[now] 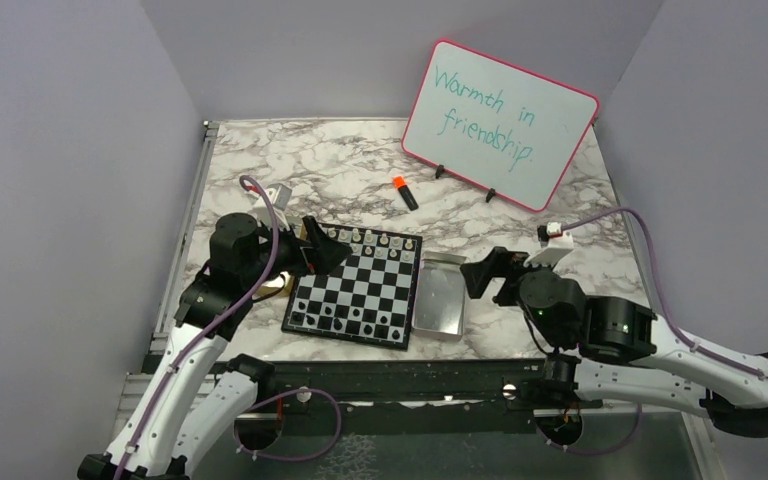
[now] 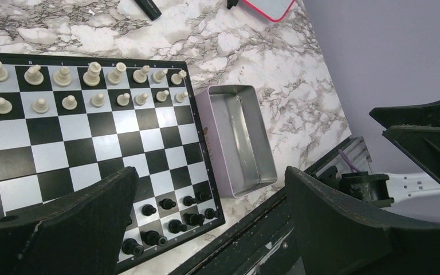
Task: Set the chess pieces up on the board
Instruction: Reset both arms
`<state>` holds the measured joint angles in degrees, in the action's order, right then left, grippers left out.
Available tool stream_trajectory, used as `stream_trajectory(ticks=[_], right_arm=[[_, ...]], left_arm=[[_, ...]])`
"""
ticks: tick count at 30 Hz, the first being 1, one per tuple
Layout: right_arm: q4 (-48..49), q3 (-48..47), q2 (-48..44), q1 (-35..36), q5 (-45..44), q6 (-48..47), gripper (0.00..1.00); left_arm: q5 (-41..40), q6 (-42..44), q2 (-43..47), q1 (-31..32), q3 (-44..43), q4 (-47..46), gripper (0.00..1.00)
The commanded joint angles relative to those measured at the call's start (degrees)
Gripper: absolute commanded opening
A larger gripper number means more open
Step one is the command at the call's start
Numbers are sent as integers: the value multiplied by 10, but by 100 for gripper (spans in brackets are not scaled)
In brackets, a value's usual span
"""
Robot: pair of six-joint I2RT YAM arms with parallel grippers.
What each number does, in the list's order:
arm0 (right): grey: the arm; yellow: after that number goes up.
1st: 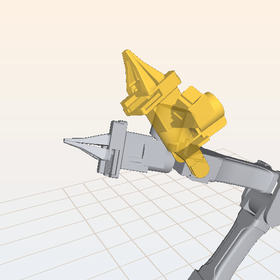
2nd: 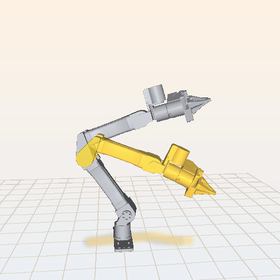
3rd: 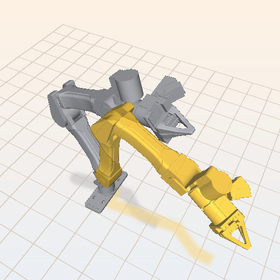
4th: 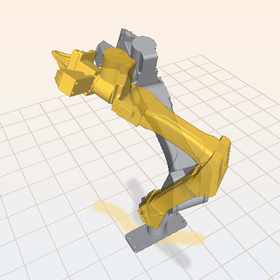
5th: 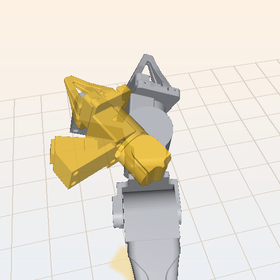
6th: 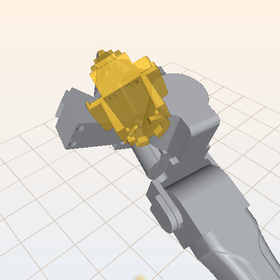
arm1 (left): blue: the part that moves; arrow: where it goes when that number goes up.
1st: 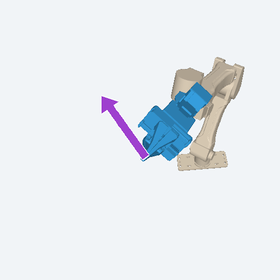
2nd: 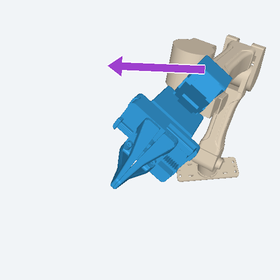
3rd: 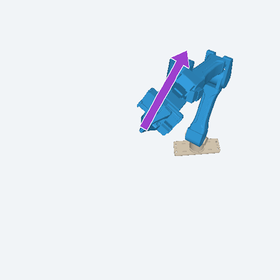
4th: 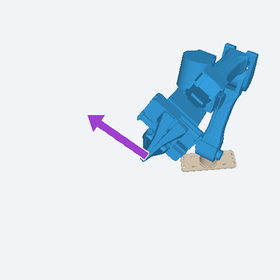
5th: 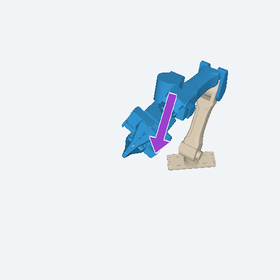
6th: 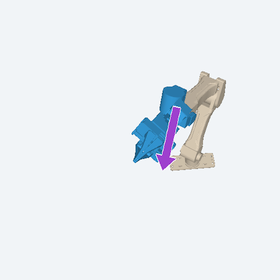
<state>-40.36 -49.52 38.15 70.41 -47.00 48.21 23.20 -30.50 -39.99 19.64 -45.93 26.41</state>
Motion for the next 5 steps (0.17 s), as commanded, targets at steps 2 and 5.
stream_trajectory(ticks=[2, 5], right_arm=[[-12, -6, 16, 0, -24, 16, 100], [-11, -5, 23, 0, -23, 17, 100]], left_arm=[[0, 0, 8, 3, -7, -16, 99], [-4, 1, 10, 3, -5, -14, 99]])
